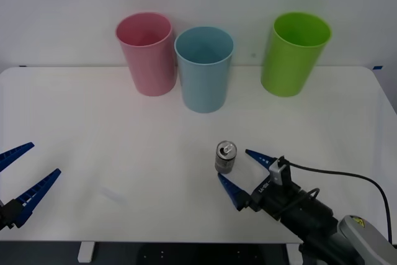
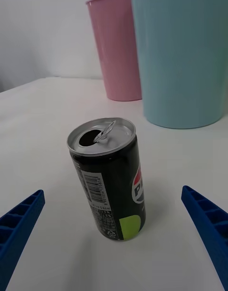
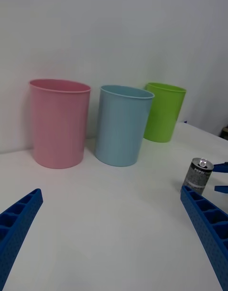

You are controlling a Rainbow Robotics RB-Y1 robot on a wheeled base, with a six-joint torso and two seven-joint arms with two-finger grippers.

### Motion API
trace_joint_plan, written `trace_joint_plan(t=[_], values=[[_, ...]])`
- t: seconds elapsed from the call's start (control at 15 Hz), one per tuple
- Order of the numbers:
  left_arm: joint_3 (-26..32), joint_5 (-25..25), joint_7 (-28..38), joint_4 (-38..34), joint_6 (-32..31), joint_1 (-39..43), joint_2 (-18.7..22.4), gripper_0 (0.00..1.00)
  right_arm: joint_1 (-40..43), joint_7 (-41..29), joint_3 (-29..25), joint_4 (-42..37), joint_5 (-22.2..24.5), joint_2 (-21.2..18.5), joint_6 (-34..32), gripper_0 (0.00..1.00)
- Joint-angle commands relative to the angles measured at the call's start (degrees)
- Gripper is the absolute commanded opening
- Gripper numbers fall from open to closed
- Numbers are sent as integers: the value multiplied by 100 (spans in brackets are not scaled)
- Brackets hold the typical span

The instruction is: Grasp the object on the table and drop it into the matching bin: aluminum can to the light blue bin, PET bottle to the pink bin.

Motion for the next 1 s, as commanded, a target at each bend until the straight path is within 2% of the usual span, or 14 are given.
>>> trace_joint_plan(t=[0.07,0.53,1.0], values=[[0,0,0,0,0,0,0,100,-127,26,175,-6,6,38,252,100],[0,0,0,0,0,0,0,100,-417,53,623,-6,-47,64,964,100],[0,0,0,0,0,0,0,100,-531,61,782,-6,-47,91,1280,100]])
